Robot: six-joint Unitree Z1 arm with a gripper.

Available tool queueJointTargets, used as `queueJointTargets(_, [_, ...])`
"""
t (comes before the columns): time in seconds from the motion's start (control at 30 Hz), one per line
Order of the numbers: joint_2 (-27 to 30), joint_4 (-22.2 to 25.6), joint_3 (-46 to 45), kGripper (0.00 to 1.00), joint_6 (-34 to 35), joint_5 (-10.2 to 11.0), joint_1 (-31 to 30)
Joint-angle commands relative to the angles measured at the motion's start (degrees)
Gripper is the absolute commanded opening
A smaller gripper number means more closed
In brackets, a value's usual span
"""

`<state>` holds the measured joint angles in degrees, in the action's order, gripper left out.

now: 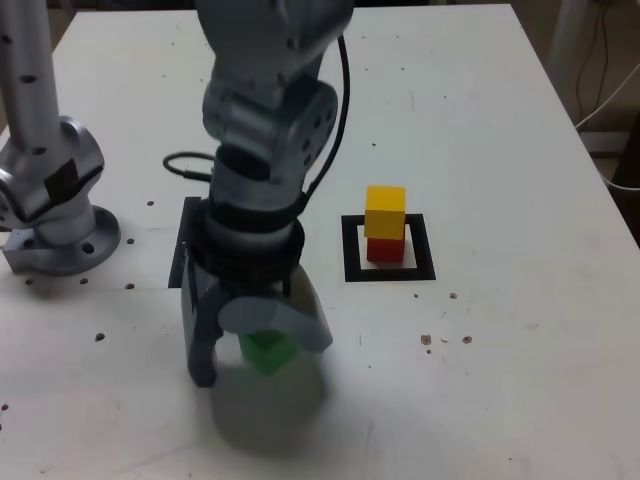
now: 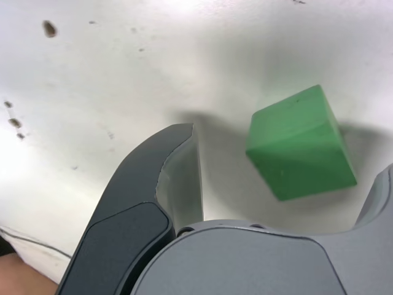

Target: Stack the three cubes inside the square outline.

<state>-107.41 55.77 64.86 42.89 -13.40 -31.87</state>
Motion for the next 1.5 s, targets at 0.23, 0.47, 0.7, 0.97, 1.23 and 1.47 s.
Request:
queueJointTargets(0.23, [-0.42,-1.32,-1.20,0.96,-0.08,1.80,0.77])
queueJointTargets(0.47, [-0.52,-1.42,-2.01,0.90,-0.21,4.13,2.57])
queueJointTargets(0.7, [-0.75,-0.62,-1.54,0.71,-0.43,3.33,3.40])
queueJointTargets(0.97, [-1.40,-0.31,-0.17,0.59,-1.00,2.87,3.48])
queueJointTargets(1.23, [-2.16,-0.44,0.64,0.39,-1.73,3.19,3.48])
queueJointTargets(1.47, [-2.93,-0.61,0.92,0.30,-3.22,3.17,3.48])
